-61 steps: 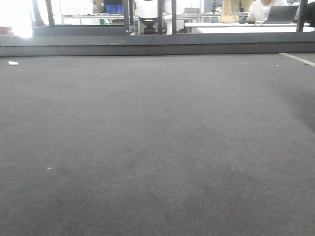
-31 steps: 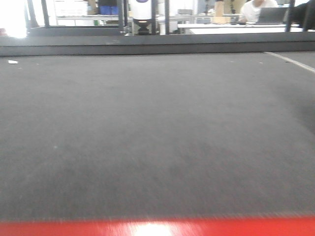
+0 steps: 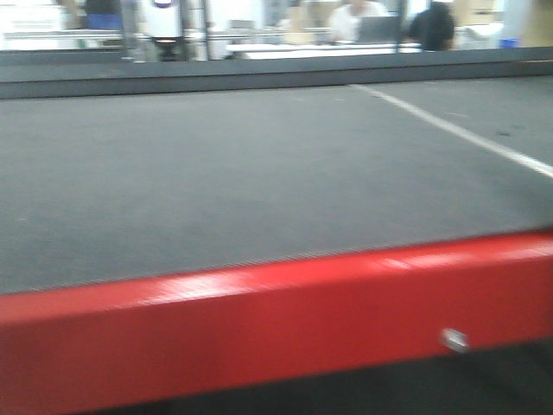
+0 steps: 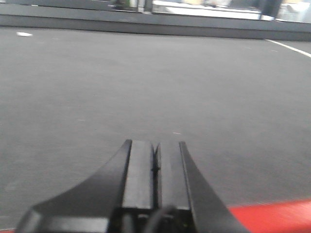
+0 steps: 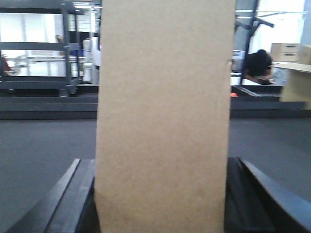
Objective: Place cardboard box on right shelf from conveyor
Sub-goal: 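Carry the box in the right gripper while turning away from the conveyor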
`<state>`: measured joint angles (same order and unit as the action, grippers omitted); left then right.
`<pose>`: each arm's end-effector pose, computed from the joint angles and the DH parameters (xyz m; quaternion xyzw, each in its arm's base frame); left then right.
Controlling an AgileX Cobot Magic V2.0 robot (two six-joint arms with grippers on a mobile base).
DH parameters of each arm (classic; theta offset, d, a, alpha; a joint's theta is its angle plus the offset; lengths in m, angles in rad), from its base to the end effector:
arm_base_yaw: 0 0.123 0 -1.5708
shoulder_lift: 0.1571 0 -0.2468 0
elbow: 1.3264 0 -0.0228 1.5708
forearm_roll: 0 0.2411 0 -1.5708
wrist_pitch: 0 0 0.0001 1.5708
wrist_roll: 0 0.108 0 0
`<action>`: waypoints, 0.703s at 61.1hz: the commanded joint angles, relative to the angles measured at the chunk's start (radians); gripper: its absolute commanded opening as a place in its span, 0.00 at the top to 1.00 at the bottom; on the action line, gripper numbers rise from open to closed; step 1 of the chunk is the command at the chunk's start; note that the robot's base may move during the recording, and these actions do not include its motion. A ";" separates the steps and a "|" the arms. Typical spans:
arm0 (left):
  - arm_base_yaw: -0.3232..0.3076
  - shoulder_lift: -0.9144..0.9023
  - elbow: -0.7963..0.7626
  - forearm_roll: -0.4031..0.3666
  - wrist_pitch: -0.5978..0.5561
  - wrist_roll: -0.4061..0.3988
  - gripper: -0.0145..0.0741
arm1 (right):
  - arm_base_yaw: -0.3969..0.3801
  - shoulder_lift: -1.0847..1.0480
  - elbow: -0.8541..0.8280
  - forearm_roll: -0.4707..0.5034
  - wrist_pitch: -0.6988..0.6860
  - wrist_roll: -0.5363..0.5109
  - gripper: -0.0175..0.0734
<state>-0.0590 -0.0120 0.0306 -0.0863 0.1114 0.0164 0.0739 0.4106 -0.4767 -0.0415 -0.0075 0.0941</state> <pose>0.1024 -0.0071 0.1933 -0.0004 0.7219 -0.0478 0.6903 0.1330 0.0099 0.3323 -0.0070 0.6480 0.0482 0.7601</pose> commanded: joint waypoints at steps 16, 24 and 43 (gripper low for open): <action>-0.003 -0.008 -0.003 -0.005 -0.081 -0.005 0.97 | -0.005 0.003 -0.034 -0.008 -0.111 -0.010 0.39; -0.003 -0.008 -0.003 -0.005 -0.081 -0.005 0.97 | -0.005 0.003 -0.034 -0.008 -0.111 -0.010 0.39; -0.003 -0.008 -0.003 -0.005 -0.081 -0.005 0.97 | -0.005 0.003 -0.034 -0.008 -0.111 -0.010 0.39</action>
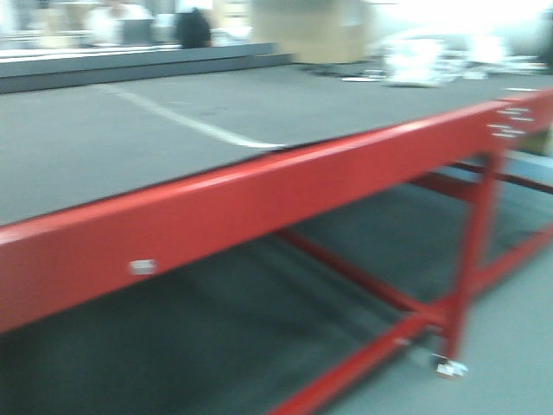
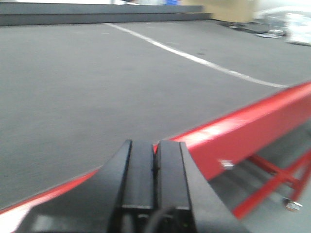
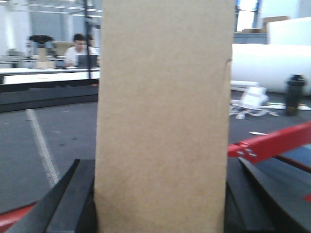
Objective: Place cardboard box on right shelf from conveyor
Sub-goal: 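Carry the box in the right gripper while turning away from the conveyor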
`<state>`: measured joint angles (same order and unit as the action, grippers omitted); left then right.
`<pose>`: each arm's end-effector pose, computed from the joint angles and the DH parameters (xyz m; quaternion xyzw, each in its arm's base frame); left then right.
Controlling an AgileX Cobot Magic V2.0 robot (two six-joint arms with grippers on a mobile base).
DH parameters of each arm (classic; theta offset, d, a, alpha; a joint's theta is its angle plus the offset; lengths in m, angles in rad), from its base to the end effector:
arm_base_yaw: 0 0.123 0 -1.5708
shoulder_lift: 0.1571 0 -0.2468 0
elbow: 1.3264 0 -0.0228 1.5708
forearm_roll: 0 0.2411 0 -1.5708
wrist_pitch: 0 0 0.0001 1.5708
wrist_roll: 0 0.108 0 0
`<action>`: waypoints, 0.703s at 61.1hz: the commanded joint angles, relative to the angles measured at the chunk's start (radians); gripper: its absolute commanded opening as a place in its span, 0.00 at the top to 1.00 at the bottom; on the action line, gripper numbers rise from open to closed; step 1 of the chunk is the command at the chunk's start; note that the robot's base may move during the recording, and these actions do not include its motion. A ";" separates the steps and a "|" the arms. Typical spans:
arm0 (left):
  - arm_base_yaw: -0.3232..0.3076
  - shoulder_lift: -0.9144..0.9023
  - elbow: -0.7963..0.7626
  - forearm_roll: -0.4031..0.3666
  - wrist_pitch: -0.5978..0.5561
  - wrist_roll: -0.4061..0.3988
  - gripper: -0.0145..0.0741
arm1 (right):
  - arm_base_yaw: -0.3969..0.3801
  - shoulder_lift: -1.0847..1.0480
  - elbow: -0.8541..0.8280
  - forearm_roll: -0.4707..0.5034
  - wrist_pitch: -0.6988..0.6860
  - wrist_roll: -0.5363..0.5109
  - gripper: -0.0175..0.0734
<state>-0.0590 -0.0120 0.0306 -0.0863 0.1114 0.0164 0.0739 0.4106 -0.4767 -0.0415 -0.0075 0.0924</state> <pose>0.1024 -0.0071 0.1933 -0.0004 0.7219 -0.0478 0.6903 0.1330 0.0099 0.3323 -0.0076 0.6480 0.0476 0.7602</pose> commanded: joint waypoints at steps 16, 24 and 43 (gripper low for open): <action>-0.003 -0.008 -0.003 -0.005 -0.081 -0.005 0.97 | -0.005 0.003 -0.034 -0.008 -0.111 -0.008 0.39; -0.003 -0.008 -0.003 -0.005 -0.081 -0.005 0.97 | -0.005 0.003 -0.034 -0.008 -0.111 -0.008 0.39; -0.003 -0.008 -0.003 -0.005 -0.081 -0.005 0.97 | -0.005 0.003 -0.034 -0.008 -0.111 -0.008 0.39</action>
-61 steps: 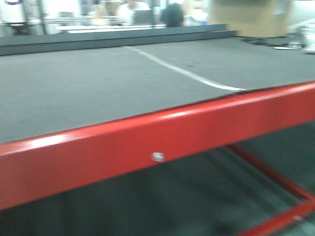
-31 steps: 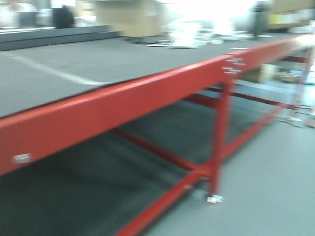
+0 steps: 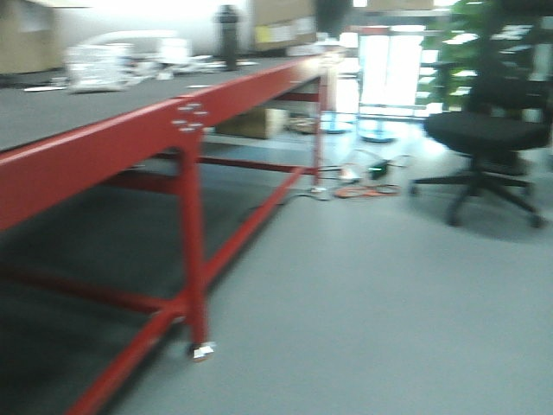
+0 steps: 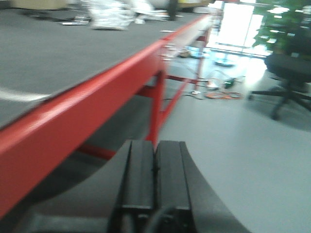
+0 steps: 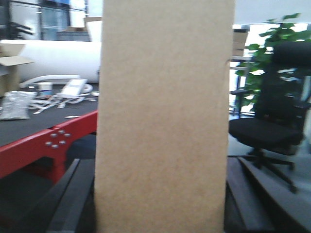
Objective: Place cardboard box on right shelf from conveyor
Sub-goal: 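Carry the box in the right gripper while turning away from the conveyor, then carry the box in the right gripper toward the steel shelf with blue bins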
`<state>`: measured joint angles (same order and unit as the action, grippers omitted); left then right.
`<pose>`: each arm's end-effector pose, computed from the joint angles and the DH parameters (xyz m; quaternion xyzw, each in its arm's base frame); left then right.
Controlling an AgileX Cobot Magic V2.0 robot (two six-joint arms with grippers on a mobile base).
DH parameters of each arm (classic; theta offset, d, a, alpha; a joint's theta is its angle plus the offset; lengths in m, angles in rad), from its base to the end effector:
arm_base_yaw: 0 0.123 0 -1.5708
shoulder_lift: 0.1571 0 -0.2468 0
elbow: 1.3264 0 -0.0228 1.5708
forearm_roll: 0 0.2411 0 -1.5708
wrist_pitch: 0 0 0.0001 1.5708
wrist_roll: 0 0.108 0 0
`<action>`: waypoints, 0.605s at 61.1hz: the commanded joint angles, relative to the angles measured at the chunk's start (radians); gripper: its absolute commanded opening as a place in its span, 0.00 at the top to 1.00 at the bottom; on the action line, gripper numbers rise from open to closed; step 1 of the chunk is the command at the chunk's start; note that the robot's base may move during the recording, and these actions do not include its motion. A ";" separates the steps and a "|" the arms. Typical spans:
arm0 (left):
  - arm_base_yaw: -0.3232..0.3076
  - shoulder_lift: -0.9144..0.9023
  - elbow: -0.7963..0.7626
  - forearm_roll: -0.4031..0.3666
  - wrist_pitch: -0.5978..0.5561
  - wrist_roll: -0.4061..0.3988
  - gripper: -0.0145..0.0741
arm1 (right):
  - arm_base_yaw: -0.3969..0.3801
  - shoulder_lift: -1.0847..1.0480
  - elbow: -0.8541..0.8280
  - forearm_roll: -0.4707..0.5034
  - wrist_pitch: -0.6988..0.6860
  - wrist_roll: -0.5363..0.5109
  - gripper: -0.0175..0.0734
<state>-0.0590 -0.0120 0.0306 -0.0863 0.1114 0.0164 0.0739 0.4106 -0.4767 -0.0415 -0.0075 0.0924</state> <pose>0.1024 -0.0071 0.1933 -0.0004 0.7219 -0.0478 0.6903 0.1330 0.0099 0.3323 -0.0076 0.6480 0.0476 0.7602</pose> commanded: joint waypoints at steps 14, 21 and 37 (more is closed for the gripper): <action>-0.003 -0.008 -0.003 -0.005 -0.081 -0.005 0.97 | -0.005 0.003 -0.034 -0.008 -0.111 -0.008 0.39; -0.003 -0.008 -0.003 -0.005 -0.081 -0.005 0.97 | -0.005 0.003 -0.034 -0.008 -0.111 -0.008 0.39; -0.003 -0.008 -0.003 -0.005 -0.081 -0.005 0.97 | -0.005 0.003 -0.034 -0.008 -0.111 -0.008 0.39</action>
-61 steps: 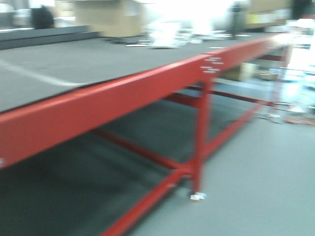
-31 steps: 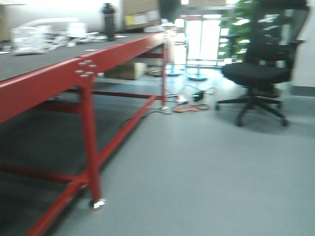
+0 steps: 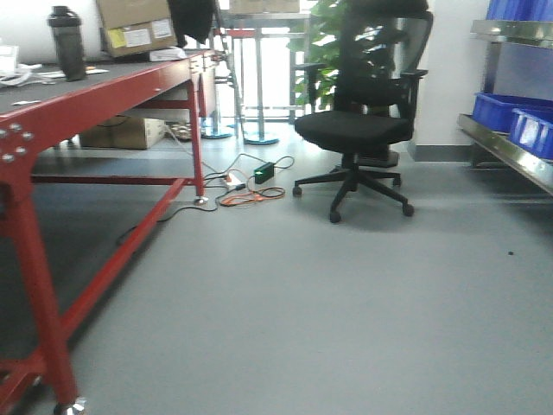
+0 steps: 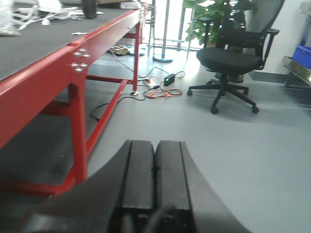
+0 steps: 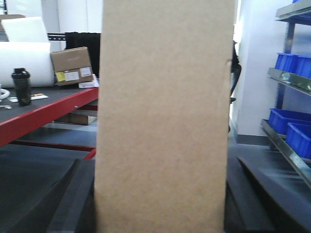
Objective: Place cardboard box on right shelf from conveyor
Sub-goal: 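Carry the box in the right gripper toward the steel shelf with blue bins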
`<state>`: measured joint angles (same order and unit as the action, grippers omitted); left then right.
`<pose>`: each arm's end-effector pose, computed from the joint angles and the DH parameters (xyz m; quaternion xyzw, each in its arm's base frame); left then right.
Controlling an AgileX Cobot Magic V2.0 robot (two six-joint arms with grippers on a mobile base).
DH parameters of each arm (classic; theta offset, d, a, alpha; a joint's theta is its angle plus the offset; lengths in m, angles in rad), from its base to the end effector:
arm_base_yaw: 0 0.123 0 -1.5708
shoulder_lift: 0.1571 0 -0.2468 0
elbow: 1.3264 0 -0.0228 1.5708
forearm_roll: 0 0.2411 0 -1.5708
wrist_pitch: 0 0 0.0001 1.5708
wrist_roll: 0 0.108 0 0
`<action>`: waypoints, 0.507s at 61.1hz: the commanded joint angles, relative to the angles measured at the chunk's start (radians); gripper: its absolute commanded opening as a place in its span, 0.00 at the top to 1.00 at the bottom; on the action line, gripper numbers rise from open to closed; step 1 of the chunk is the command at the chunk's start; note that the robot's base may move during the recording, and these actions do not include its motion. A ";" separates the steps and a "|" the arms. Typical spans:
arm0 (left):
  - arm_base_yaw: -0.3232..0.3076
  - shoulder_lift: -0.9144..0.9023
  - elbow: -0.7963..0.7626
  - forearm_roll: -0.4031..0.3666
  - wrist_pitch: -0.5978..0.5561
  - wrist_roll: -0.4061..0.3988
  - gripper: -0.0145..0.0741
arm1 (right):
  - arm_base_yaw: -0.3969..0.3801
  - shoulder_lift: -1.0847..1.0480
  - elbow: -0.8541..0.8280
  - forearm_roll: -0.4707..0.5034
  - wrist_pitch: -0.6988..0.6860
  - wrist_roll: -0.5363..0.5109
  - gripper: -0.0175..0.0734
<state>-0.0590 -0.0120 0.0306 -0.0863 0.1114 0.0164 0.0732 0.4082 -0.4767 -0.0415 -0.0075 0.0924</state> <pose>0.1024 -0.0071 0.1933 -0.0004 0.7219 -0.0478 0.6903 0.1325 0.0097 0.3326 -0.0073 0.6470 0.0474 0.7609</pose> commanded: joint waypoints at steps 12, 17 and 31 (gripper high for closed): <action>-0.003 -0.008 -0.003 -0.005 -0.081 -0.005 0.97 | -0.004 0.006 -0.034 -0.008 -0.111 -0.008 0.39; -0.003 -0.008 -0.003 -0.005 -0.081 -0.005 0.97 | -0.004 0.006 -0.034 -0.008 -0.111 -0.008 0.39; -0.003 -0.008 -0.003 -0.005 -0.081 -0.005 0.97 | -0.004 0.006 -0.034 -0.008 -0.111 -0.008 0.39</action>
<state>-0.0590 -0.0120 0.0306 -0.0863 0.1114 0.0164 0.0732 0.4082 -0.4767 -0.0415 -0.0075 0.0924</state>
